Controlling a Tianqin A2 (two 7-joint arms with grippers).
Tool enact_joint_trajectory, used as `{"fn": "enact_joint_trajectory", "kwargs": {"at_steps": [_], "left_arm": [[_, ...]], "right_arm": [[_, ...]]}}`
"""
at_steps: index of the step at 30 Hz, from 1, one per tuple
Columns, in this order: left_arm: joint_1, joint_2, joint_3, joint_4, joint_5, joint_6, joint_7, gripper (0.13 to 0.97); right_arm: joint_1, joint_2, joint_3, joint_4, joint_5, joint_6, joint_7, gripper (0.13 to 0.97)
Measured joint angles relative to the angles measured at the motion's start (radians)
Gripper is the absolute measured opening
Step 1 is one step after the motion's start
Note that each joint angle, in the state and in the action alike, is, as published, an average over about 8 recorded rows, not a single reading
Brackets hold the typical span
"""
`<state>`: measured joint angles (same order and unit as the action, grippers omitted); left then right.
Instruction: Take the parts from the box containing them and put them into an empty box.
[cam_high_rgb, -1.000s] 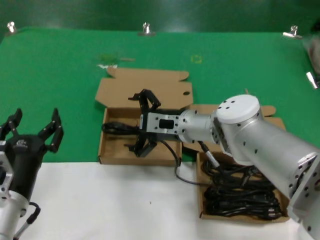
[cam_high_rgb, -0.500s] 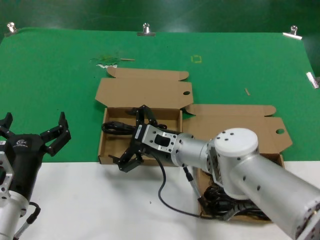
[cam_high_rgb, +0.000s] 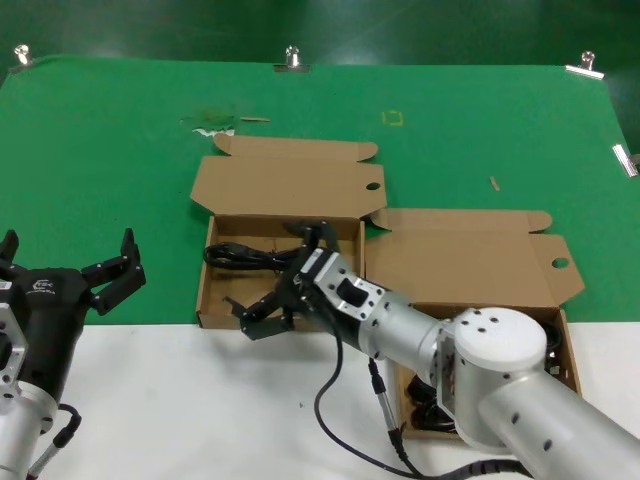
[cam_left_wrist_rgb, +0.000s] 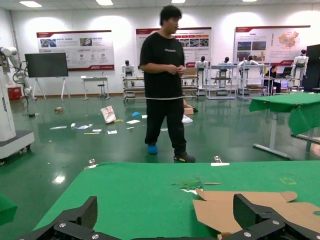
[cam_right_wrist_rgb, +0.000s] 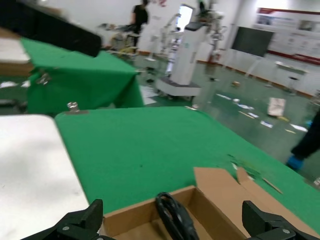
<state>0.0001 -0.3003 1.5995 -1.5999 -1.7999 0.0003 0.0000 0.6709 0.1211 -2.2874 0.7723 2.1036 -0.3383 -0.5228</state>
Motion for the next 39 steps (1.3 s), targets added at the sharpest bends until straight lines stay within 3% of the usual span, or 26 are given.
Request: {"fn": "enact_joint_trajectory", "kwargs": {"at_steps": [6,39], "left_arm": [[0.000,0.000,0.000,0.000,0.000,0.000,0.000,0.958],[0.000,0.000,0.000,0.000,0.000,0.000,0.000,0.966]], "right_arm": [[-0.090,0.024,0.092,0.111,-0.041,0.045,0.070,0.966],[-0.583,0.156,0.598,0.720,-0.264,0.294,0.455,0.966]]}}
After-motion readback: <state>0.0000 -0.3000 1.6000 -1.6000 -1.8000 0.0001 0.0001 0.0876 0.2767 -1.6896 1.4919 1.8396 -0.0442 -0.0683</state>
